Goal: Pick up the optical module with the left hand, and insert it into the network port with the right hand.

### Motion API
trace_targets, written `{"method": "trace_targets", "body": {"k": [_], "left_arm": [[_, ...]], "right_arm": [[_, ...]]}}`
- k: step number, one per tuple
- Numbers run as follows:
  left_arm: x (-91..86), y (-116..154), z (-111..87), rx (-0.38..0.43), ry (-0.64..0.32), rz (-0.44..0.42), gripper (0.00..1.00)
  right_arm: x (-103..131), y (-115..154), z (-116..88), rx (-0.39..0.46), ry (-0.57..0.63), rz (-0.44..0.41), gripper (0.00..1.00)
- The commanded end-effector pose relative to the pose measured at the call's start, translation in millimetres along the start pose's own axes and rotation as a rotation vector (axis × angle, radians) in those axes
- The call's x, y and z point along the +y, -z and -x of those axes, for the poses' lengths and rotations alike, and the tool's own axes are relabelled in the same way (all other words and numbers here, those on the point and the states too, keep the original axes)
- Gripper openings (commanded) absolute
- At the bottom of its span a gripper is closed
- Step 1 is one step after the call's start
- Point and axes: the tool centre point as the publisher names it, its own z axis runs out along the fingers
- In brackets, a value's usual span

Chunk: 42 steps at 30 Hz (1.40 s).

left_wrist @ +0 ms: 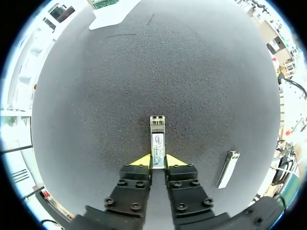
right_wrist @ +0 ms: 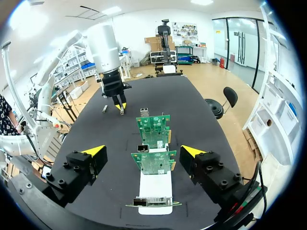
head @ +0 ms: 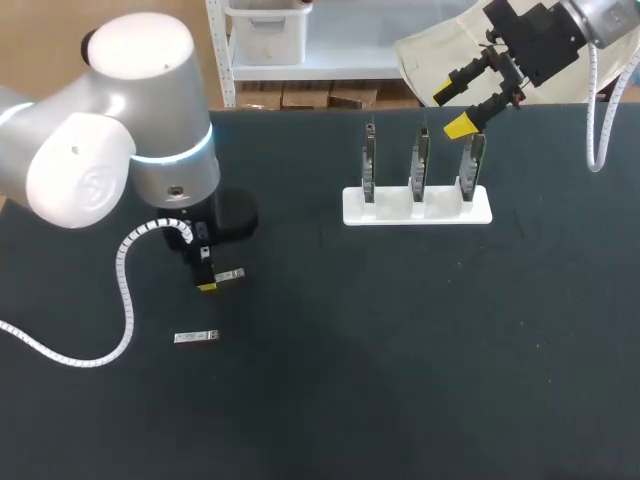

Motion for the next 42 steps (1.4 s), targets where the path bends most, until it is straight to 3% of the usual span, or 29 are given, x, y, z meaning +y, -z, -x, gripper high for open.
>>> {"method": "trace_targets", "body": {"k": [1, 4, 8, 21, 26, 42], "left_arm": [[0.5, -1, 2.0, 0.004, -0.003, -0.002, 0.0], [0.4, 1, 4.2, 0.0, -0.006, -0.001, 0.0], [3.7, 12, 10.7, -0.068, -0.003, 0.011, 0.0], [24.3, 95, 45.0, -0.38, -0.017, 0.109, 0.0], [29.2, 119, 43.7, -0.5, 0.018, 0.116, 0.0], [30.5, 121, 41.5, -0.496, 0.03, 0.108, 0.0]], "right_arm": [[3, 0, 0, 0.0, 0.001, -0.006, 1.0], [3, 0, 0, 0.0, 0.001, -0.006, 1.0], [3, 0, 0, 0.0, 0.001, -0.006, 1.0], [3, 0, 0, 0.0, 0.001, -0.006, 1.0], [3, 0, 0, 0.0, 0.001, -0.006, 1.0], [3, 0, 0, 0.0, 0.001, -0.006, 1.0]]}}
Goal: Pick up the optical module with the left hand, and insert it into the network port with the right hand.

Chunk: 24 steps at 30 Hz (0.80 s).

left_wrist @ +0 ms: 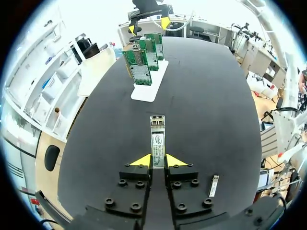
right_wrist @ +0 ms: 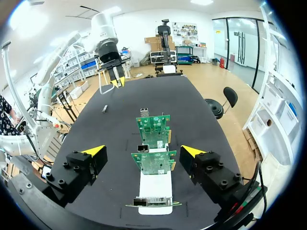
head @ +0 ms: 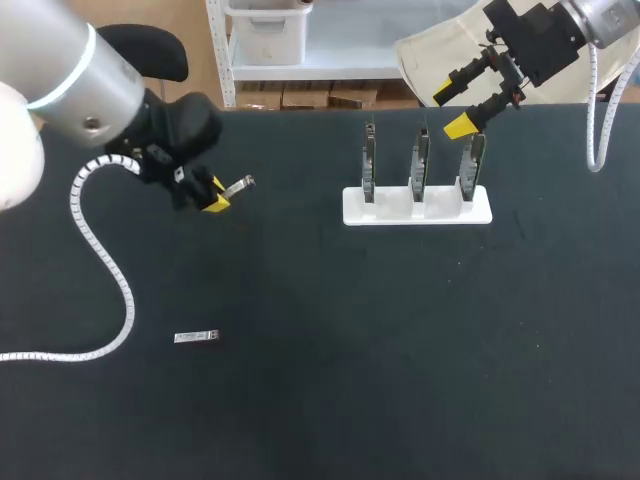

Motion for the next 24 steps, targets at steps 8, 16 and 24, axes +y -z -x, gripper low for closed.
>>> {"method": "trace_targets", "body": {"k": [8, 16, 24], "left_arm": [[-0.2, 0, -2.1, -0.01, -0.003, -0.001, 0.0], [2.9, 1, 2.7, -0.035, -0.019, 0.011, 0.0], [35.6, 13, 53.8, -0.183, -0.058, 0.108, 0.0]], "right_arm": [[3, 0, 0, 0.0, 0.001, -0.006, 1.0], [3, 0, 0, 0.0, 0.001, -0.006, 1.0], [3, 0, 0, 0.0, 0.001, -0.006, 1.0]]}}
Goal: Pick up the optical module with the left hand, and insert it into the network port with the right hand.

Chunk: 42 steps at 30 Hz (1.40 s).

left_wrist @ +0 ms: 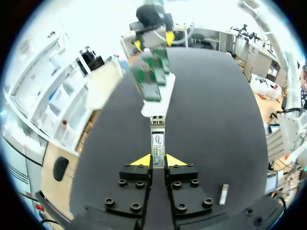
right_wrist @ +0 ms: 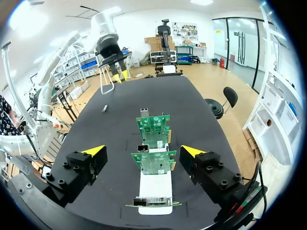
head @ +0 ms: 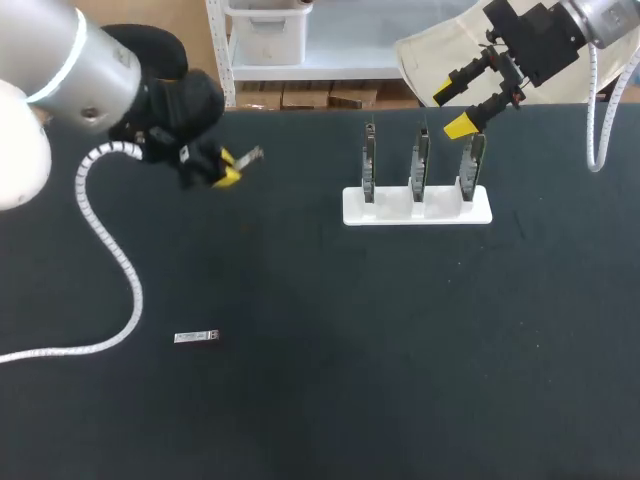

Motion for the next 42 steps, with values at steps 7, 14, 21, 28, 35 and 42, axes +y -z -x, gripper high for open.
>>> {"method": "trace_targets", "body": {"k": [7, 14, 21, 28, 35, 42], "left_arm": [[32.0, -2, 63.9, -0.276, -0.017, 0.062, 0.0], [44.2, -9, 109.2, -0.487, -0.006, 0.038, 0.0], [44.4, -21, 143.2, -0.586, -0.038, -0.04, 0.0], [46.5, -20, 146.5, -0.541, -0.081, -0.032, 0.0], [46.5, -20, 146.5, -0.541, -0.081, -0.032, 0.0], [45.3, -19, 147.2, -0.555, -0.079, -0.021, 0.0]], "right_arm": [[3, 0, 0, 0.0, 0.001, -0.006, 1.0], [3, 0, 0, 0.0, 0.001, -0.006, 1.0], [3, 0, 0, 0.0, 0.001, -0.006, 1.0], [3, 0, 0, 0.0, 0.001, -0.006, 1.0], [3, 0, 0, 0.0, 0.001, -0.006, 1.0], [3, 0, 0, 0.0, 0.001, -0.006, 1.0]]}}
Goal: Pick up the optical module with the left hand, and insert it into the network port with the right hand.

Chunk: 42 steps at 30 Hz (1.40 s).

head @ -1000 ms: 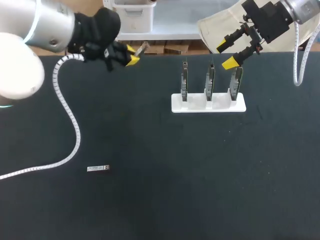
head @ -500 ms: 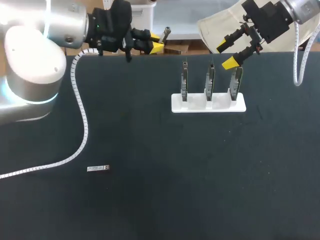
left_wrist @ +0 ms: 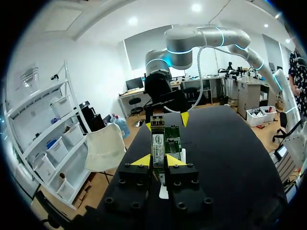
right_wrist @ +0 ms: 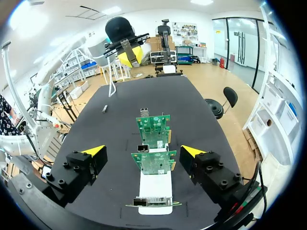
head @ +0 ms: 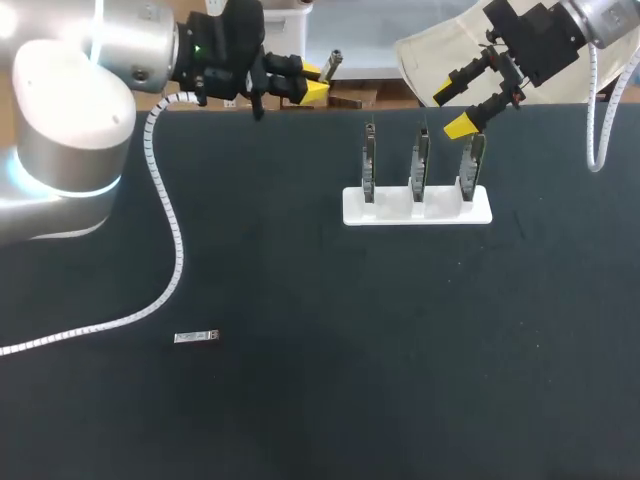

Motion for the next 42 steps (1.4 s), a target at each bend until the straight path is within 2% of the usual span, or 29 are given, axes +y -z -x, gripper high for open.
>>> {"method": "trace_targets", "body": {"k": [1, 9, 20, 25, 33, 42], "left_arm": [[-1.1, -1, 2.9, -0.035, -0.015, 0.027, 0.0], [11.4, -41, 33.2, -0.148, -0.083, -0.024, 0.0], [8.9, -81, 61.8, -0.249, -0.112, -0.106, 0.0], [4.7, -93, 65.7, -0.26, -0.106, -0.128, 0.0], [-7.0, -103, 61.4, -0.28, -0.063, -0.126, 0.0], [-15.9, -129, 69.0, -0.332, -0.039, -0.175, 0.0]], "right_arm": [[3, 0, 0, 0.0, 0.001, -0.006, 1.0], [3, 0, 0, 0.0, 0.001, -0.006, 1.0], [3, 0, 0, 0.0, 0.001, -0.006, 1.0], [3, 0, 0, 0.0, 0.001, -0.006, 1.0], [3, 0, 0, 0.0, 0.001, -0.006, 1.0], [3, 0, 0, 0.0, 0.001, -0.006, 1.0]]}}
